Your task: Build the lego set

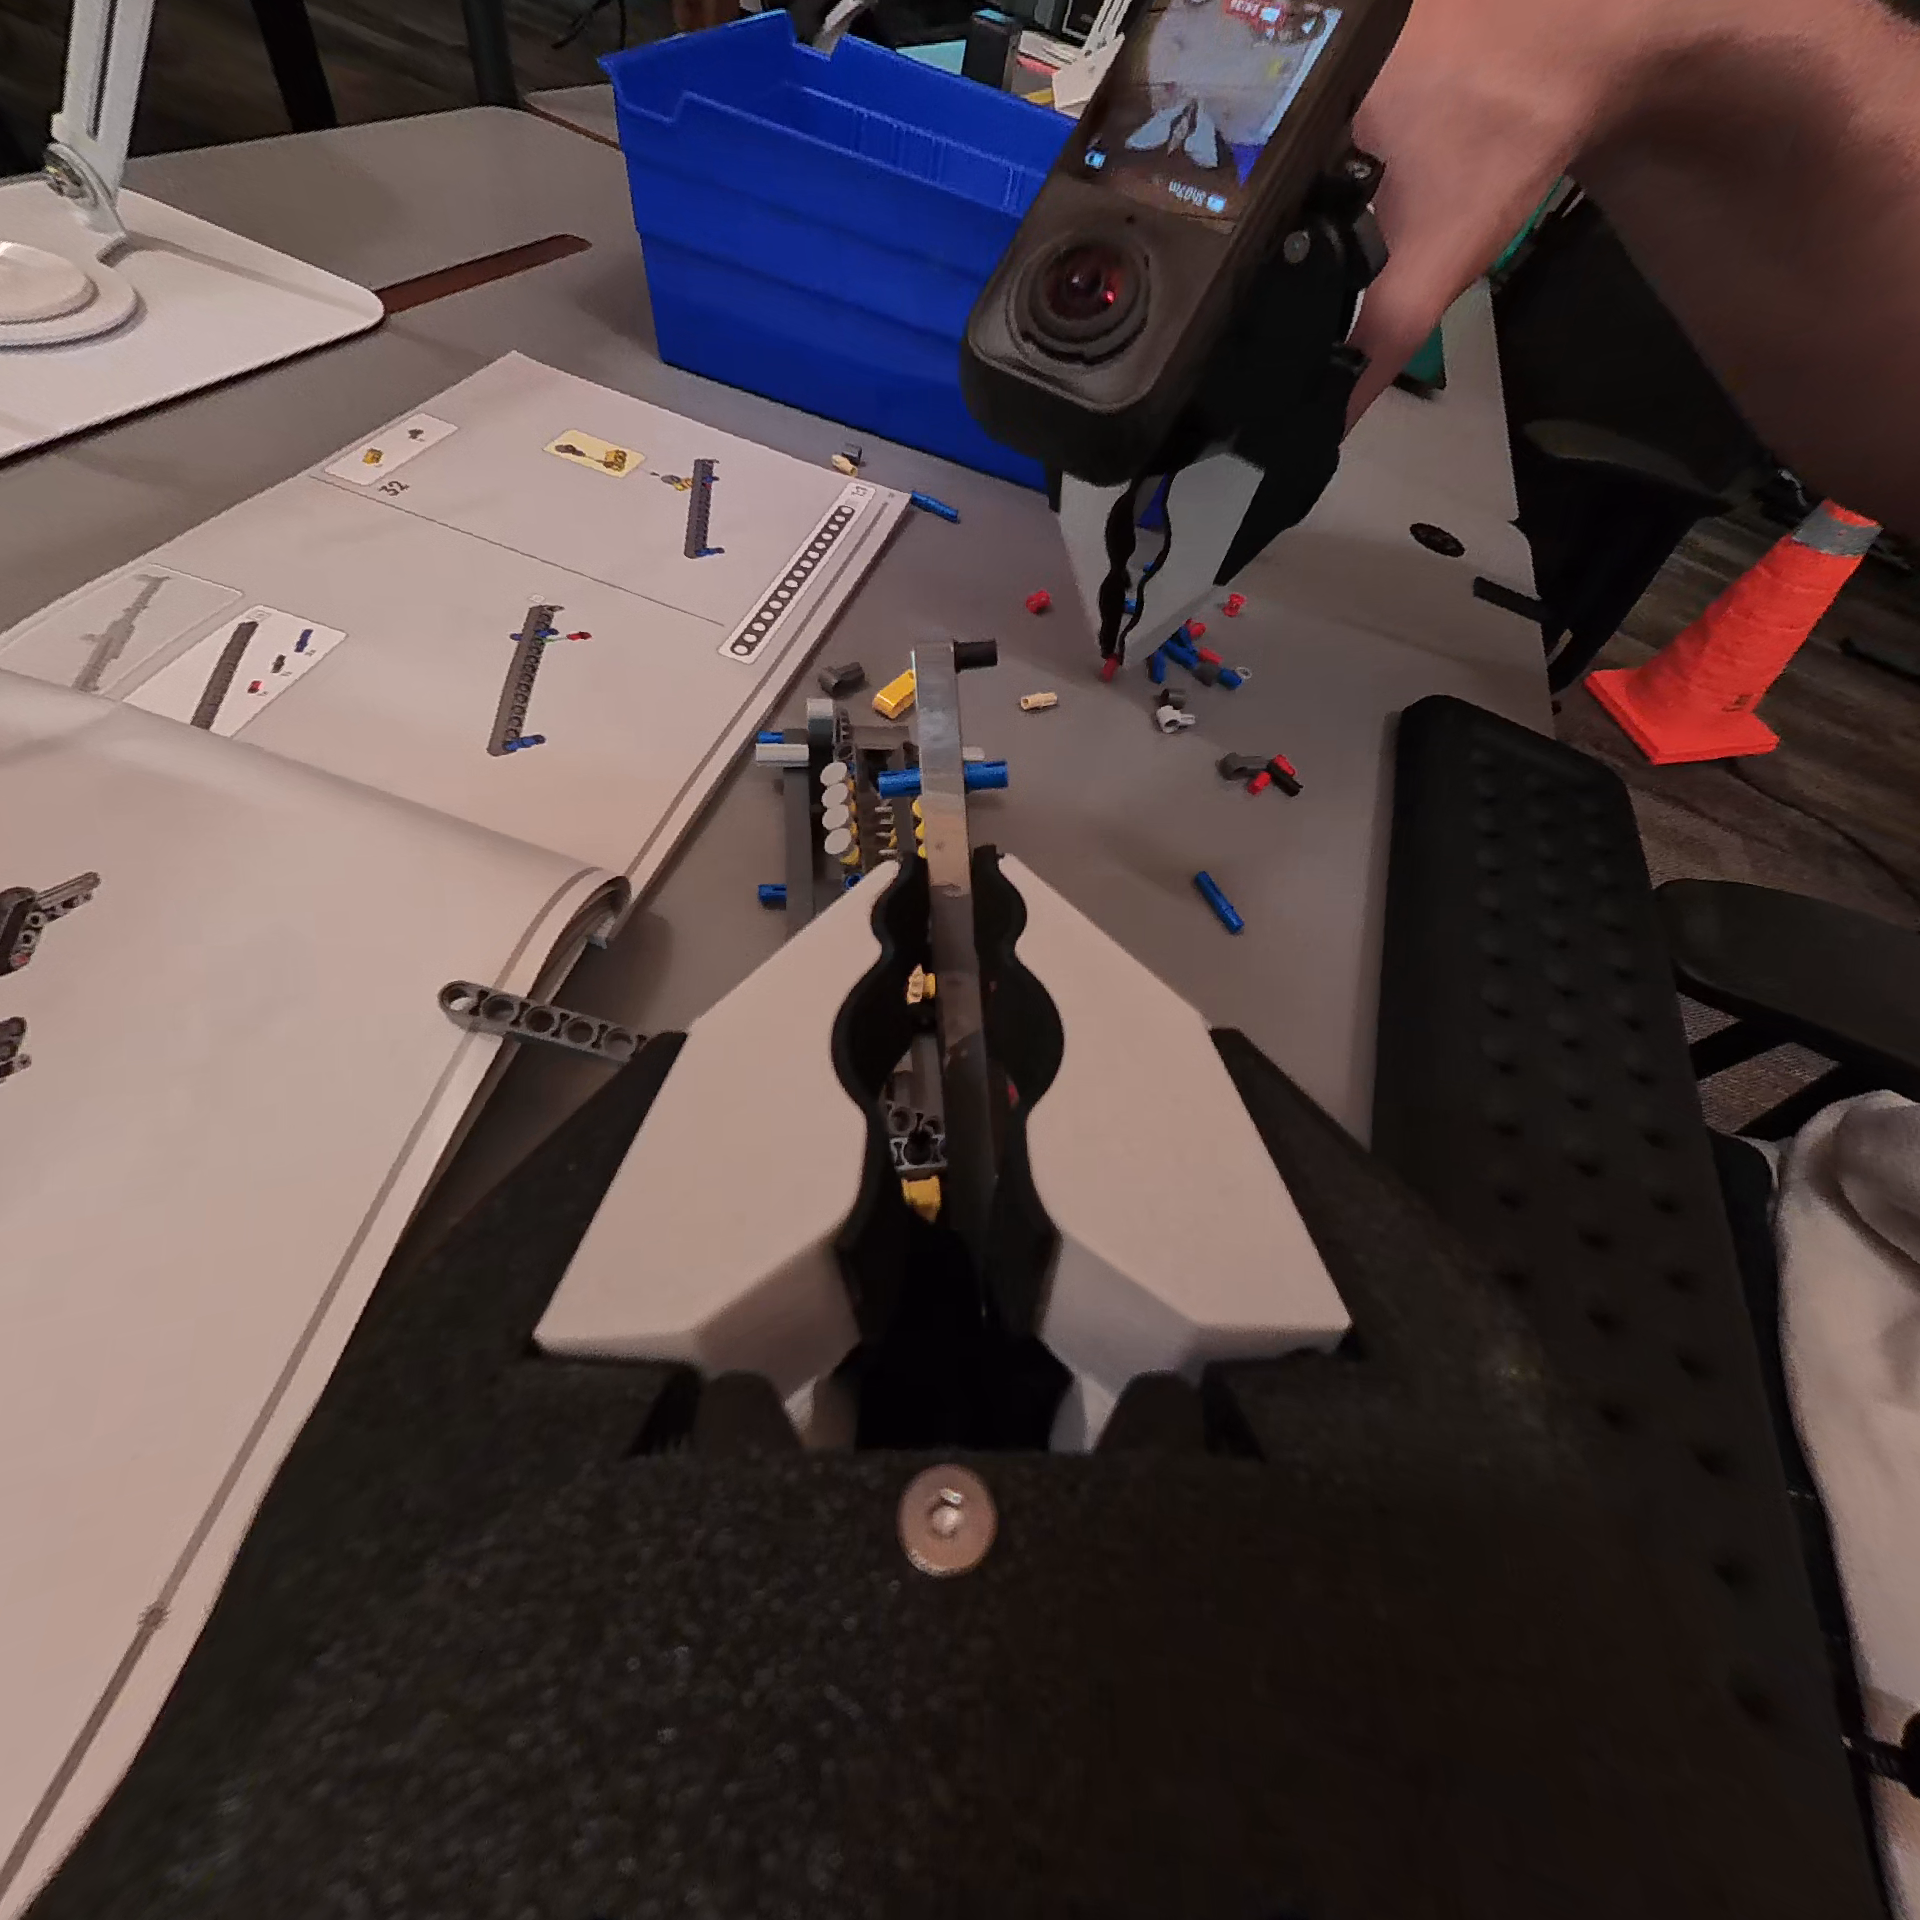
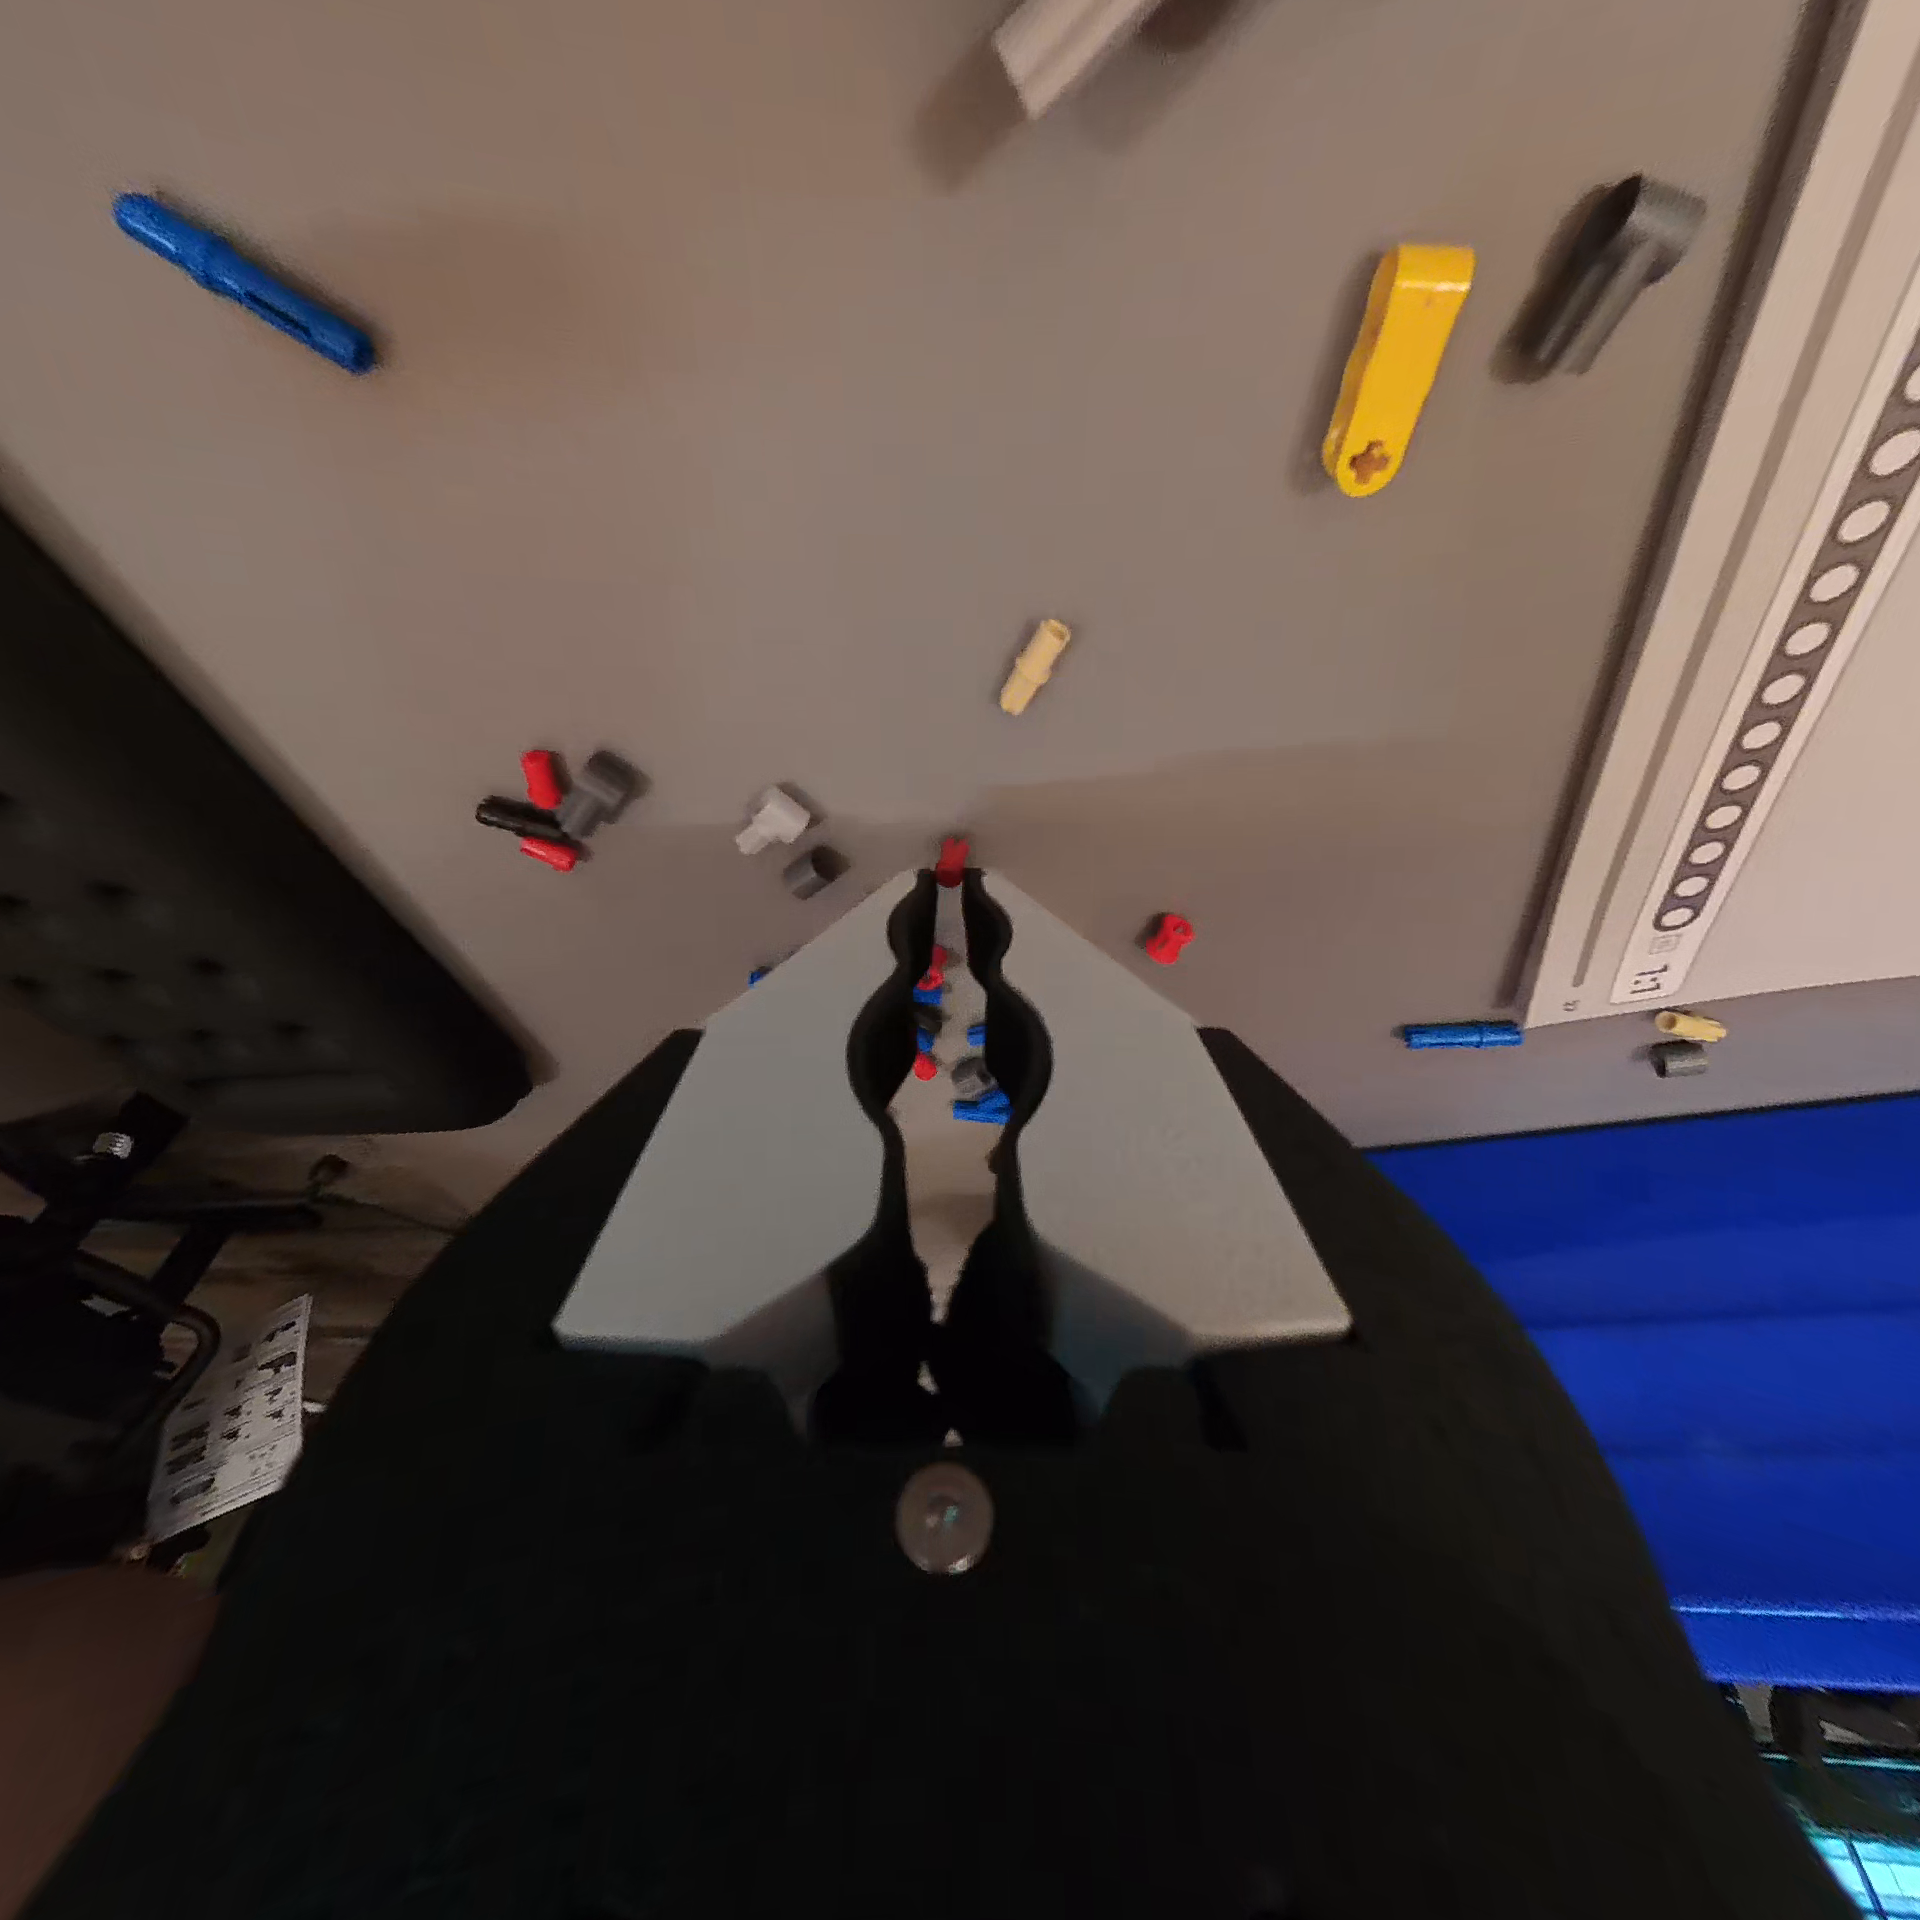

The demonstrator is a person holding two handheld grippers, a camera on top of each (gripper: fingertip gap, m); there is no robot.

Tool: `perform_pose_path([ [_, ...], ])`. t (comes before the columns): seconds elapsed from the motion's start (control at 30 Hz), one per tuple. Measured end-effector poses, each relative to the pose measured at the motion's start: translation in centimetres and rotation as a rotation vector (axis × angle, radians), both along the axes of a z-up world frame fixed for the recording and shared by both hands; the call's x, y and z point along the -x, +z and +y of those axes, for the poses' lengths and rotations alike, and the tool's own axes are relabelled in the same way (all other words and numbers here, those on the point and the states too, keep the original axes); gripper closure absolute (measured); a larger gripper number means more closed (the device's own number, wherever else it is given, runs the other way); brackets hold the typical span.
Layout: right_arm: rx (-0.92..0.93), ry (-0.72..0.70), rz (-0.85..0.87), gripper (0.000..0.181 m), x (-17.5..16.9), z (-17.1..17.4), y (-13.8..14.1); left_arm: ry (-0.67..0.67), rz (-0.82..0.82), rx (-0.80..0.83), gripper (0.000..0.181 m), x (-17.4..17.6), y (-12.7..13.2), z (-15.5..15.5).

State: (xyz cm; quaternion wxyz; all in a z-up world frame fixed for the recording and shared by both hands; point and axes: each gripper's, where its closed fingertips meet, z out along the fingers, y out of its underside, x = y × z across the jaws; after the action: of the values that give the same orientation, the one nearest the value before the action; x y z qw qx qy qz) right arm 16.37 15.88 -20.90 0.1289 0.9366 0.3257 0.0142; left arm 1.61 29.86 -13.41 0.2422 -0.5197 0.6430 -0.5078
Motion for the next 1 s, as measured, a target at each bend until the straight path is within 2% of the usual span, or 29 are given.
perform_pose_path([
  [0.23,-0.003,0.012,0.01,0.176,0.4,0.2,-0.2,-0.008,-0.002,0.0,0.174,0.1,0.1,-0.2],
  [0.5,-0.054,0.001,0.023,0.164,0.3,0.0,0.1,-0.014,0.0,-0.002,0.174,0.1,0.0,-0.3],
  [0.77,-0.448,-0.236,0.202,0.164,-0.2,0.5,1.6,-0.013,-0.008,0.007,0.174,0.1,0.3,-0.2],
  [0.87,-0.562,-0.25,0.209,0.166,-0.3,0.5,1.6,-0.019,-0.007,0.01,0.174,0.1,0.2,-0.4],
  [1.0,-0.583,-0.228,0.216,0.167,0.2,0.4,0.9,-0.026,0.001,0.008,0.174,0.1,-0.1,-0.7],
])
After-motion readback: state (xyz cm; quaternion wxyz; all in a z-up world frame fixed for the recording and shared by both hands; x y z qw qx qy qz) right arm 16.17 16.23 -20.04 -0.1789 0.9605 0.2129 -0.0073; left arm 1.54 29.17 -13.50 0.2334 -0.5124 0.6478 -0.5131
